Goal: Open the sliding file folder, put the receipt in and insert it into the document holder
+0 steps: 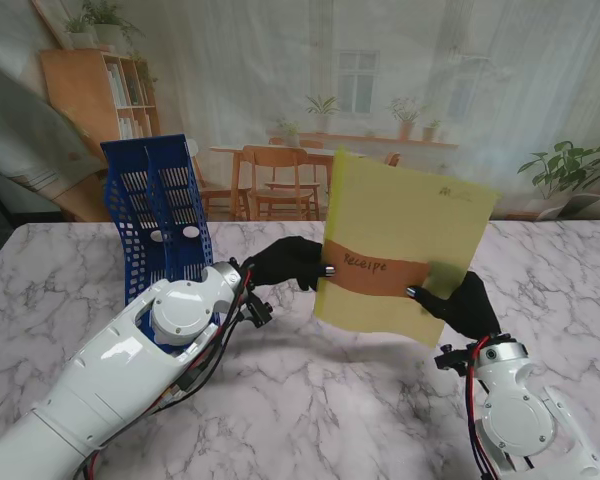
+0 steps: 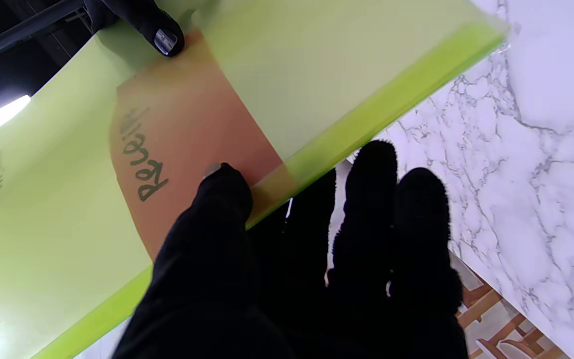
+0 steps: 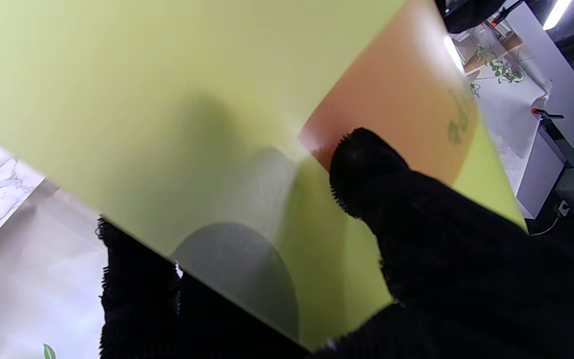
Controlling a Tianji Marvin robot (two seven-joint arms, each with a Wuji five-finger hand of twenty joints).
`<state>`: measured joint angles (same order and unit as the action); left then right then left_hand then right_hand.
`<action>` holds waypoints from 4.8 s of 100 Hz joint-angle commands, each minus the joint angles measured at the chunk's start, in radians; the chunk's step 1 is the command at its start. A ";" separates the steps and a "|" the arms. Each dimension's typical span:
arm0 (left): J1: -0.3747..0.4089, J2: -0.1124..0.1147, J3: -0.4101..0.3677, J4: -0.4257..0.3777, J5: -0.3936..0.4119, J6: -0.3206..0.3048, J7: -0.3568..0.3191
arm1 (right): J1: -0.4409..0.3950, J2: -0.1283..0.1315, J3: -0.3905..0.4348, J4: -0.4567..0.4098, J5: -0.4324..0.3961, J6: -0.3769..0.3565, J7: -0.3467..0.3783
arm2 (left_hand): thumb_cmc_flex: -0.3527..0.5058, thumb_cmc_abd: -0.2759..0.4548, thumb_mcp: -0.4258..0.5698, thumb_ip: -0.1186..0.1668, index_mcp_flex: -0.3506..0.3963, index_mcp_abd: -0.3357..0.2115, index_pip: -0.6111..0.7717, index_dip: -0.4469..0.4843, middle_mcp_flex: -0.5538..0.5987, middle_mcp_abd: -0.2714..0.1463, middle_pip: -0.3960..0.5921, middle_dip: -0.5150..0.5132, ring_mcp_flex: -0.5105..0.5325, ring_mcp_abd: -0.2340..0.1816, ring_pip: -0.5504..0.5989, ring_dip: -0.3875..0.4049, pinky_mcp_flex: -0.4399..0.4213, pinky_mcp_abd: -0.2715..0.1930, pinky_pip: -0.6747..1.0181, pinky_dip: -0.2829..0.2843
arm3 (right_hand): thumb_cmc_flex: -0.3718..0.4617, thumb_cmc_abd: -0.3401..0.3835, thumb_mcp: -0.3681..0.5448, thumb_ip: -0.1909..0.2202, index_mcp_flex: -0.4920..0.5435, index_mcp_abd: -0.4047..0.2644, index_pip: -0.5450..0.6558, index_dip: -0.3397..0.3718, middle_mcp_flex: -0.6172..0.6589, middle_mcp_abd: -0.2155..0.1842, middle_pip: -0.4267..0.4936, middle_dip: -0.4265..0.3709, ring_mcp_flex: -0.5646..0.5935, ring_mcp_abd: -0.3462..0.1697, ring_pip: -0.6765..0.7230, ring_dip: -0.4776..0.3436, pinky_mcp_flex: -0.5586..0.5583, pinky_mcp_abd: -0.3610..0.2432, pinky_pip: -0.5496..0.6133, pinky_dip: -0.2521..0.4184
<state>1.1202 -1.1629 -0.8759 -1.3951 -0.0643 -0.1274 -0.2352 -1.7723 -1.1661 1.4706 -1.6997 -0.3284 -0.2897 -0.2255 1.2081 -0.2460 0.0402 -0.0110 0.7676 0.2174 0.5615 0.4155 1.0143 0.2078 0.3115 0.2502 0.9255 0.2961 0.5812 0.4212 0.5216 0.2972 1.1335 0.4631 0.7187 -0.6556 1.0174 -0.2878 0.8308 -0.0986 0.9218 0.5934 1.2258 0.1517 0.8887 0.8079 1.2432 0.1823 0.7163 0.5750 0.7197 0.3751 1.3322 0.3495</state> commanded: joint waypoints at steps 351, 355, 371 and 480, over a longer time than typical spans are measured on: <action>0.512 -0.064 -0.728 -0.329 0.454 -0.357 0.711 | -0.019 -0.021 -0.015 -0.057 0.181 0.079 0.034 | 0.083 0.063 0.187 -0.010 -0.014 0.058 -0.043 -0.045 -0.077 0.098 -0.025 -0.011 0.024 -0.020 -0.014 -0.099 0.150 -0.103 0.001 -0.094 | -0.234 0.357 -0.375 0.173 -0.623 0.083 -0.354 -0.230 -0.983 -0.018 -0.324 -0.519 -0.883 -0.047 -0.519 -0.294 -0.662 -0.066 -0.763 0.225; 0.514 -0.067 -0.725 -0.329 0.447 -0.355 0.720 | -0.020 -0.021 -0.015 -0.058 0.181 0.080 0.035 | 0.083 0.062 0.188 -0.009 -0.015 0.060 -0.043 -0.045 -0.080 0.100 -0.025 -0.010 0.019 -0.017 -0.017 -0.100 0.144 -0.103 -0.002 -0.096 | -0.234 0.358 -0.377 0.173 -0.620 0.082 -0.353 -0.230 -0.979 -0.017 -0.323 -0.518 -0.882 -0.046 -0.520 -0.294 -0.659 -0.065 -0.767 0.228; 0.521 -0.078 -0.715 -0.328 0.472 -0.343 0.784 | -0.024 -0.019 -0.011 -0.068 0.184 0.098 0.045 | 0.083 0.063 0.193 -0.010 -0.019 0.064 -0.044 -0.045 -0.087 0.102 -0.023 -0.008 0.010 -0.015 -0.020 -0.101 0.135 -0.100 -0.006 -0.098 | -0.228 0.362 -0.384 0.174 -0.617 0.083 -0.355 -0.231 -0.984 -0.014 -0.325 -0.519 -0.884 -0.046 -0.523 -0.294 -0.654 -0.066 -0.785 0.243; 0.356 -0.152 -0.453 -0.155 0.411 -0.091 1.048 | -0.067 -0.003 0.048 -0.132 0.185 0.149 0.119 | 0.083 0.103 0.174 -0.014 -0.067 0.046 -0.036 -0.032 -0.142 0.079 0.008 0.012 -0.051 -0.011 -0.016 -0.086 0.068 -0.094 -0.015 -0.076 | -0.219 0.371 -0.412 0.177 -0.603 0.087 -0.368 -0.229 -0.984 -0.007 -0.329 -0.521 -0.880 -0.043 -0.533 -0.293 -0.631 -0.062 -0.862 0.336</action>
<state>1.4925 -1.2965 -1.3411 -1.5631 0.3465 -0.2316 0.8110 -1.8296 -1.1719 1.5132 -1.8288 -0.1426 -0.1408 -0.1101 1.2095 -0.2188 0.1701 -0.0302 0.7364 0.2777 0.5197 0.3759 0.9083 0.2936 0.3043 0.2516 0.8907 0.2820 0.5482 0.3234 0.5916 0.2557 1.0851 0.3827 0.4803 -0.3168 0.6345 -0.1297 0.2376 -0.0213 0.5695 0.3747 0.2677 0.1519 0.5672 0.2922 0.3944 0.1709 0.2233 0.2974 0.0814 0.3603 0.4935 0.6618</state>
